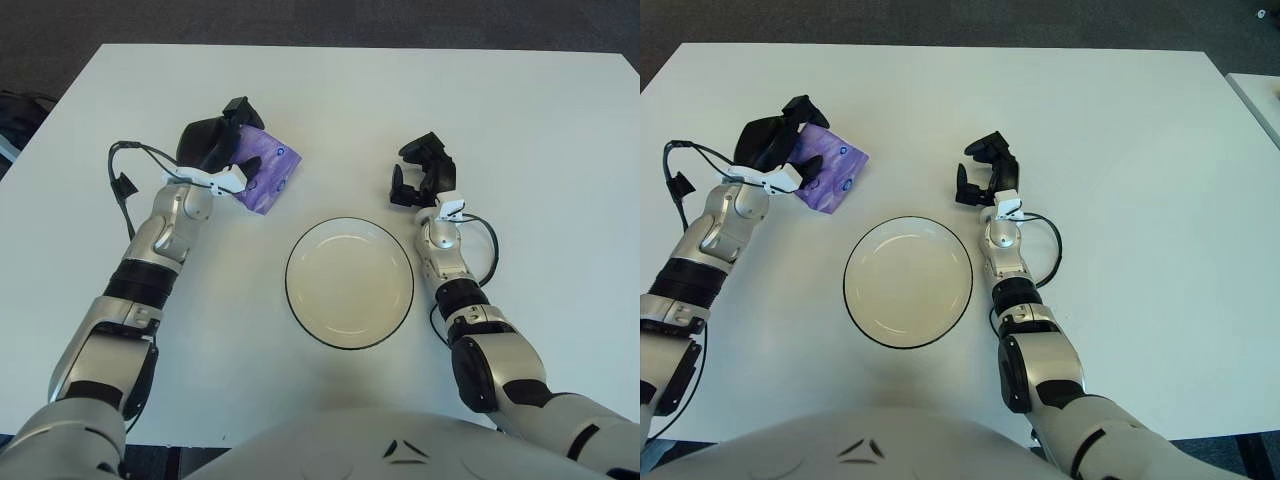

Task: Put the tissue paper into the plate.

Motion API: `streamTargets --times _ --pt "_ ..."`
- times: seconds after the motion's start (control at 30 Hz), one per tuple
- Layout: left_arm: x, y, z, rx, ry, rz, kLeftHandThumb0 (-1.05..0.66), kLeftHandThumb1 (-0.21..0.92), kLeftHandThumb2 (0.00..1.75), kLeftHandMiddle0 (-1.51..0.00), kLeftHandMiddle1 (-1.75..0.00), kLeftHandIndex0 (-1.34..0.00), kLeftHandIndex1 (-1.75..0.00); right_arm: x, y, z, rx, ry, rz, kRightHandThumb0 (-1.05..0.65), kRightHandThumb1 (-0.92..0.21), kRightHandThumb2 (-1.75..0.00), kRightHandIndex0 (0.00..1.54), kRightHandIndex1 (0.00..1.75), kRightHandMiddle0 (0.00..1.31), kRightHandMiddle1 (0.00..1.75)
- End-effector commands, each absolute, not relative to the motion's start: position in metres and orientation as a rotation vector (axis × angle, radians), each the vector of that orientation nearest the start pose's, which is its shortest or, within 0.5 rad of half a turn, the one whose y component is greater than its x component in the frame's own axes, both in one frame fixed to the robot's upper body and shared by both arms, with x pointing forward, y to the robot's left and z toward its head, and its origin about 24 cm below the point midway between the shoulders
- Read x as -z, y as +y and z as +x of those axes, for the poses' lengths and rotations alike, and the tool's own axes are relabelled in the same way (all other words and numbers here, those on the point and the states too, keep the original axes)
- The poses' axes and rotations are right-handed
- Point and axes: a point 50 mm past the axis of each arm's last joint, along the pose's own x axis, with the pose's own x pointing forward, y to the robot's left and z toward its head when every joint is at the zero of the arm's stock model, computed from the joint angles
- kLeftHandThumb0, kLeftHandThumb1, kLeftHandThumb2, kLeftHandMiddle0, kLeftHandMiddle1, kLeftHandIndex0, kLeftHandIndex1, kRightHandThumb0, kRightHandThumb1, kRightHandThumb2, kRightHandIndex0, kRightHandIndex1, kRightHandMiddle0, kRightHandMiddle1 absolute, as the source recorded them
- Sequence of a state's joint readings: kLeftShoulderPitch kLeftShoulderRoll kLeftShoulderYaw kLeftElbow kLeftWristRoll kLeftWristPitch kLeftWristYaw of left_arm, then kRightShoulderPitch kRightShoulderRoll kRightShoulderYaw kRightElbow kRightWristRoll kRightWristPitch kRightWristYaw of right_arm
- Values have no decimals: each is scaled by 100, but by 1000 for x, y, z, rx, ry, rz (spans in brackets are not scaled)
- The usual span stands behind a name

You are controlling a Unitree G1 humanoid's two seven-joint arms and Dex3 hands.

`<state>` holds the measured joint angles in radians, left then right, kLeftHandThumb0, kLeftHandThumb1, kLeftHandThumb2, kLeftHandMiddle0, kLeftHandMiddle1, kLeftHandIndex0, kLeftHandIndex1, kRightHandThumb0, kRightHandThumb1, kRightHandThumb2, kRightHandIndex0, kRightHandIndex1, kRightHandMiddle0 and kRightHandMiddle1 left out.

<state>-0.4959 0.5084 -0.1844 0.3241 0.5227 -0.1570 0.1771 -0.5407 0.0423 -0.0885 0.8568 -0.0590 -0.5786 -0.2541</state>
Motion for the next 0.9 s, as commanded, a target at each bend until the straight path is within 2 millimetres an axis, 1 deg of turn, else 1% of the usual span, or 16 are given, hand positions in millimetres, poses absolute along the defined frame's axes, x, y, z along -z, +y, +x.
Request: streamTargets --times 0.0,0.2,0.37,0.7,0.87 --pt "-107 193 328 52 -302 893 0 12 155 -77 -172 -54 -175 75 -148 252 230 342 -23 -1 -21 -138 71 175 58 152" --pt "-114 190 329 54 -332 810 0 11 154 -77 -171 -54 -175 74 -150 252 226 338 -25 -1 -21 -137 71 175 58 152" --pt "-127 186 331 43 -364 756 0 10 156 -78 -170 -55 -175 74 -151 253 223 339 -29 -1 -21 -137 71 175 57 153" --pt "-143 182 332 -8 -416 705 0 9 157 -80 -169 -56 -175 74 -152 253 224 344 -27 -1 -22 -136 70 175 57 152" --pt "-147 181 333 -20 -434 680 0 8 157 -80 -169 -56 -175 74 -151 253 225 343 -25 -1 -22 -136 70 175 57 152"
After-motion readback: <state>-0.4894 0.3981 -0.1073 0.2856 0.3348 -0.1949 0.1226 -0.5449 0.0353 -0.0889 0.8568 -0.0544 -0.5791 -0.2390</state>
